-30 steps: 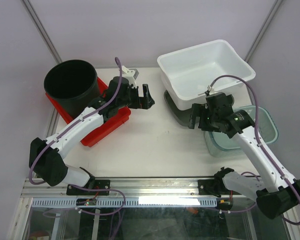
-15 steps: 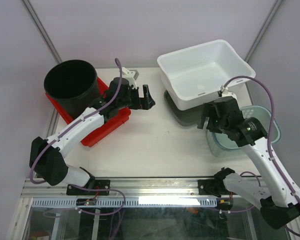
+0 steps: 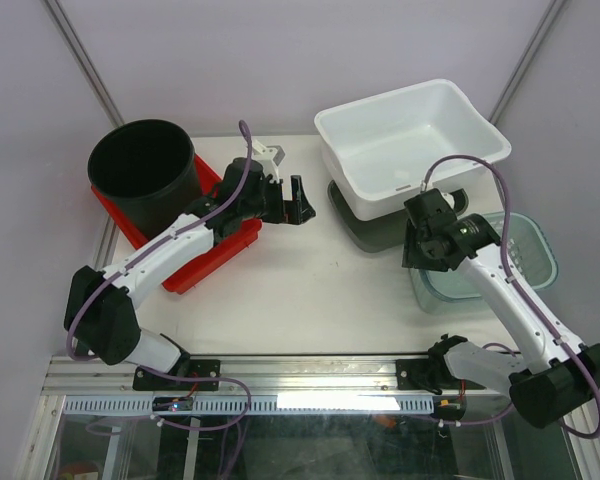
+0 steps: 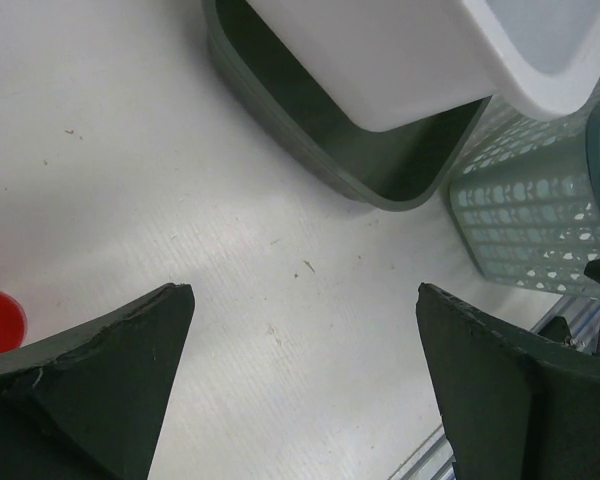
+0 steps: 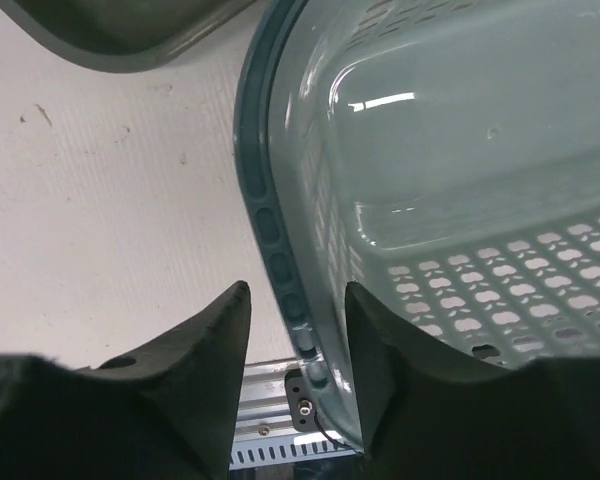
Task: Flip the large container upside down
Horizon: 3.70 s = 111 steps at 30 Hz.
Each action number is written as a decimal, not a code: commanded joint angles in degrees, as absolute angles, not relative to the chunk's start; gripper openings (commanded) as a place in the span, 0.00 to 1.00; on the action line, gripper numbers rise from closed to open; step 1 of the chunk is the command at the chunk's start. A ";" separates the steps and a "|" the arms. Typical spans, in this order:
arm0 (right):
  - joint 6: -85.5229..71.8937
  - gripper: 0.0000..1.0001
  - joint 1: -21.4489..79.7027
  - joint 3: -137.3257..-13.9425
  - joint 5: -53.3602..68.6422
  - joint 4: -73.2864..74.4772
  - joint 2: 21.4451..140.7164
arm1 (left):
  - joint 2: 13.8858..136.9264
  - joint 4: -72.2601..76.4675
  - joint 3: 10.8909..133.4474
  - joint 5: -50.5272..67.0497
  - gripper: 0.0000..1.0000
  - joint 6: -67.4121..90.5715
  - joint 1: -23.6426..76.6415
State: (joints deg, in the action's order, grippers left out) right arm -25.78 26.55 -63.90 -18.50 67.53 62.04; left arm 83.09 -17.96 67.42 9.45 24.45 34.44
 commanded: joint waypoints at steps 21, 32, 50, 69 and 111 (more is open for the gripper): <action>-30.25 0.09 27.89 -61.75 10.53 56.00 57.45 | 83.24 -17.24 69.87 14.98 0.99 21.77 34.10; -52.66 0.00 28.65 -60.66 31.19 29.84 50.11 | 79.62 -23.37 77.25 17.60 0.99 27.44 26.78; -83.07 0.00 34.46 -42.77 28.78 -18.87 49.79 | 75.75 -28.51 86.73 14.20 0.99 23.78 25.89; -101.32 0.00 38.98 -29.52 25.25 -66.24 68.50 | 75.35 -28.73 86.74 13.85 0.99 25.31 25.87; -53.94 0.59 9.72 -28.29 31.25 27.28 38.38 | 83.20 -27.60 84.50 20.55 0.99 25.58 25.93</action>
State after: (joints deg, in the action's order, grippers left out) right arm -60.36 10.20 -23.83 34.57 21.06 38.17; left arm 81.69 -29.63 84.53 18.61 25.10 26.15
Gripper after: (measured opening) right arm 0.585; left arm 0.990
